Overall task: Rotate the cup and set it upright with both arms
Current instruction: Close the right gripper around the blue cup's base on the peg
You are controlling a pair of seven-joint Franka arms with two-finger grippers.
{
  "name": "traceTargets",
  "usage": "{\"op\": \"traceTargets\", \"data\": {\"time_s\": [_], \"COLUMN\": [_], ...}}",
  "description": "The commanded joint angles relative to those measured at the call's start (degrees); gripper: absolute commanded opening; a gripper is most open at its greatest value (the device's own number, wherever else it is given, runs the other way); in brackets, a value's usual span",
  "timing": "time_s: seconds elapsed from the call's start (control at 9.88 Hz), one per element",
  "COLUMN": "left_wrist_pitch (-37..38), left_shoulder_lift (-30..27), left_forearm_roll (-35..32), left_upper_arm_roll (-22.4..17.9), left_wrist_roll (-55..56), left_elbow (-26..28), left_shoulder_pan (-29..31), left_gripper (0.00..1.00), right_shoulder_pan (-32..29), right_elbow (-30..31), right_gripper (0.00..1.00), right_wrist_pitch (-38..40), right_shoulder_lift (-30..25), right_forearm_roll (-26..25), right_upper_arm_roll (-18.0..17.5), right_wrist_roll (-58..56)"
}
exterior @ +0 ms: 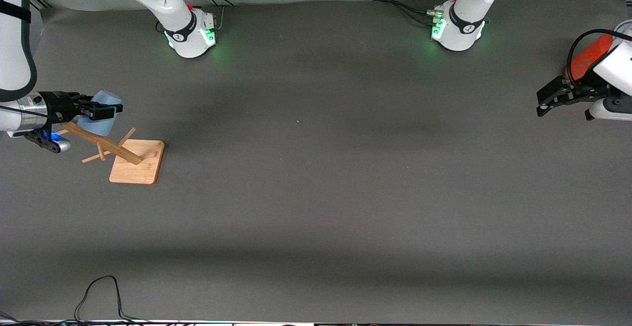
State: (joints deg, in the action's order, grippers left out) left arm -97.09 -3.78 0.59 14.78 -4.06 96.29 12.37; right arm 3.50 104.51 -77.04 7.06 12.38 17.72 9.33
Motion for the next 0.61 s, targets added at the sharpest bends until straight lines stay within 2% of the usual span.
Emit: {"op": "traceTargets", "data": {"time_s": [0.0, 0.51], "left_wrist_pitch": [1.46, 1.73], "left_shoulder_lift": [0.18, 0.26], "left_forearm_roll": [-1.38, -1.47], "left_upper_arm_roll": [0.08, 0.61], "left_wrist_roll": [0.01, -0.60], "left_elbow": [-1.11, -1.11], "left_shoulder_pan": [-0.50, -0.42], "left_gripper": [1.00, 1.00], "right_shoulder_pan": [0.01, -0.43], "right_elbow": [-2.29, -3.96], "right_gripper": [0.44, 0.44], "right_wrist_pitch": [3.29, 9.62], "right_shoulder_lift": [0.06, -1.08], "right_forearm_roll": [2.03, 4.93], "right_upper_arm_roll": [0.64, 2.32], "right_wrist_roll": [1.66, 4.20]}}
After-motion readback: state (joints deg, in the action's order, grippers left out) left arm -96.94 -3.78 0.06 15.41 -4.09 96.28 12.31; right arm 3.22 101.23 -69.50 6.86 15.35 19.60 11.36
